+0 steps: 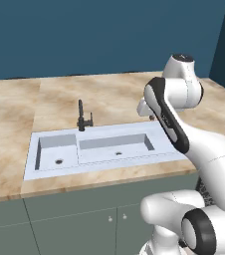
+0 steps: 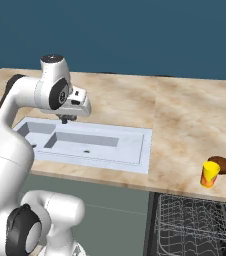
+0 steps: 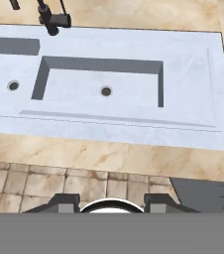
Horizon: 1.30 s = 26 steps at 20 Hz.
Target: Pick up the cup and bowl from the counter, place them in the dishwasher, and close the dishwasher door.
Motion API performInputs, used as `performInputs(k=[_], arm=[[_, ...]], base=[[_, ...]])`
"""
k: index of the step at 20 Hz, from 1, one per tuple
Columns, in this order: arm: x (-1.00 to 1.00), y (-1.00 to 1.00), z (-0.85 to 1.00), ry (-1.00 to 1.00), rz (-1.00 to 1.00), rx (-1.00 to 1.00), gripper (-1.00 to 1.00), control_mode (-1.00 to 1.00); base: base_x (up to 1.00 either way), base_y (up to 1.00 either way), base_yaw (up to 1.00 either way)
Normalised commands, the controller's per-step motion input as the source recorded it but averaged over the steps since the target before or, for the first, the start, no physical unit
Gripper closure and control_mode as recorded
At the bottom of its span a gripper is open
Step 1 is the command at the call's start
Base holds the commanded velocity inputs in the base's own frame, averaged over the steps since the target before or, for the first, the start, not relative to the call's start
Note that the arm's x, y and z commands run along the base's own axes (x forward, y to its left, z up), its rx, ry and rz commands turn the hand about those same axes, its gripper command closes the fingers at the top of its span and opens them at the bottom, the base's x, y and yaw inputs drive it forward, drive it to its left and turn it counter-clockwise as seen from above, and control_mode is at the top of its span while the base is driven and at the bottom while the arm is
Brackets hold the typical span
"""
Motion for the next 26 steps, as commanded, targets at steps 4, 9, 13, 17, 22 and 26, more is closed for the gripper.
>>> performInputs(k=[4, 9, 13, 17, 22, 26], arm=[[0.0, -0.11, -0.02, 0.0, 0.0, 0.0, -1.0, -1.0], [0.0, -0.27, 0.0, 0.0, 0.0, -0.01, -1.0, -1.0], [0.0, -0.37, -0.02, 0.0, 0.01, -0.02, -1.0, -1.0], [0.0, -0.39, -0.04, 0.0, 0.02, -0.01, -1.0, -1.0], [0.0, -0.39, -0.09, 0.0, 0.02, -0.01, -1.0, -1.0], [-0.01, -0.42, -0.07, 0.0, 0.01, 0.0, -1.0, -1.0]], base=[[0.0, 0.0, 0.0], [0.0, 0.0, 0.0], [0.0, 0.0, 0.0], [0.0, 0.0, 0.0], [0.0, 0.0, 0.0], [0.0, 0.0, 0.0]])
